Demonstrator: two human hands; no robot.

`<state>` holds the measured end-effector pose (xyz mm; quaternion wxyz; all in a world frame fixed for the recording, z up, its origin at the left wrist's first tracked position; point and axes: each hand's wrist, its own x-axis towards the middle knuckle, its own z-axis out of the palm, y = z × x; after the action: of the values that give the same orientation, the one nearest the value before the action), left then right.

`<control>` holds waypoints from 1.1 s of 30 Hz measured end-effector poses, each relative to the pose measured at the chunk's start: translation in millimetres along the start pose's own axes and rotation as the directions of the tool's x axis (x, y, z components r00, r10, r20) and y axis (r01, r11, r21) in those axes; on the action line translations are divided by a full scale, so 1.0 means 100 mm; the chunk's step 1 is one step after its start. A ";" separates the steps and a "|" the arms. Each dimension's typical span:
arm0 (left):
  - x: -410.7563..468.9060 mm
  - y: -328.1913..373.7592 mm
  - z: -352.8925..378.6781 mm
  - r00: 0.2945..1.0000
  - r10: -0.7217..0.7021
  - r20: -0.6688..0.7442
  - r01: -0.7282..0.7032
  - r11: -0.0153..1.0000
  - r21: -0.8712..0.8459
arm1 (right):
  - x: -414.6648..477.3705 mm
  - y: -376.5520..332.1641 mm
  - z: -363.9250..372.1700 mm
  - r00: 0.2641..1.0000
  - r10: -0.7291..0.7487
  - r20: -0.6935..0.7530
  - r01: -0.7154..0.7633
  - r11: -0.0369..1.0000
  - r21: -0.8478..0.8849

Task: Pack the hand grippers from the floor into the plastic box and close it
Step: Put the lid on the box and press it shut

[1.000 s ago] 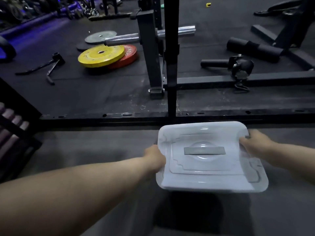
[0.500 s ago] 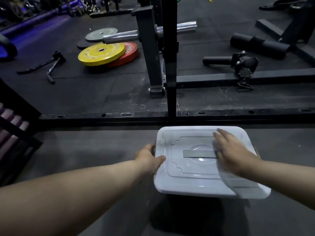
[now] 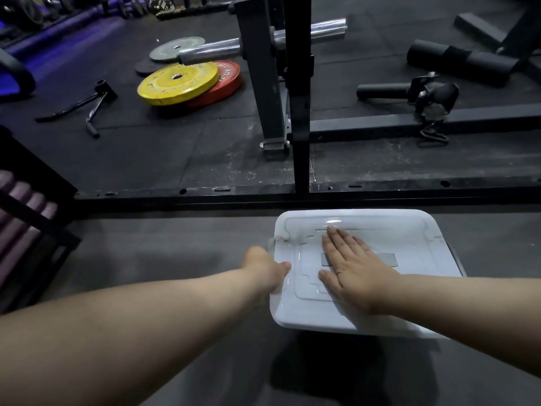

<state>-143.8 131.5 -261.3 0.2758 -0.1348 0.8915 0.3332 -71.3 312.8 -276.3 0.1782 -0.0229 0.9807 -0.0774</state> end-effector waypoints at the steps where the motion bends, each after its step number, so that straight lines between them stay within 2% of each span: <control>1: -0.01 0.02 0.02 1.000 0.003 -0.027 -0.003 1.000 0.010 | 0.00 0.01 0.01 1.000 0.000 -0.007 0.000 1.000 -0.009; 4: 0.00 0.07 0.02 0.997 0.018 -0.074 -0.011 0.995 0.096 | 0.01 0.01 0.04 1.000 -0.008 -0.025 0.008 1.000 -0.015; 8: -0.02 0.09 -0.02 0.996 0.073 -0.059 -0.057 0.969 0.239 | 0.01 0.02 0.07 0.999 -0.012 -0.044 0.012 1.000 0.001; 12: -0.09 0.16 -0.11 0.979 0.206 0.006 -0.187 0.876 0.444 | -0.02 0.00 0.07 0.999 -0.013 -0.047 0.013 1.000 -0.001; 15: -0.18 0.13 0.01 0.963 0.249 0.101 -0.258 0.752 0.606 | -0.02 0.00 0.09 0.997 -0.013 -0.072 0.013 1.000 -0.006; 18: -0.32 0.02 0.29 0.978 0.180 0.107 -0.209 0.844 0.494 | -0.01 0.00 0.10 0.997 -0.012 -0.078 0.012 1.000 -0.007; 20: -0.34 -0.03 0.39 0.958 0.277 0.072 -0.279 0.850 0.446 | 0.00 0.02 0.08 0.996 -0.022 -0.082 0.022 1.000 0.003; 21: -0.33 -0.07 0.42 0.935 0.350 0.058 -0.335 0.818 0.467 | -0.01 0.03 0.07 0.997 -0.033 -0.072 0.034 0.999 0.011; 23: -0.26 -0.17 0.43 0.861 0.506 0.044 -0.432 0.684 0.587 | -0.03 0.08 0.03 0.997 -0.065 -0.053 0.066 0.997 0.028; 25: -0.21 -0.18 0.46 0.795 0.600 0.091 -0.495 0.555 0.668 | -0.08 0.14 0.02 0.993 -0.101 -0.062 0.102 0.995 0.015; 30: -0.21 0.03 0.69 0.770 0.617 0.166 -0.505 0.430 0.748 | -0.23 0.30 0.04 0.994 -0.083 -0.074 0.083 0.997 0.003; 33: -0.23 0.13 0.79 0.765 0.609 0.211 -0.530 0.408 0.743 | -0.28 0.41 0.04 0.995 -0.062 -0.074 0.062 0.998 0.003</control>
<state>-99.2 194.7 -290.8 0.1338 0.2919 0.9470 -0.0122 -44.3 354.8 -277.3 0.1396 -0.0499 0.9852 -0.0865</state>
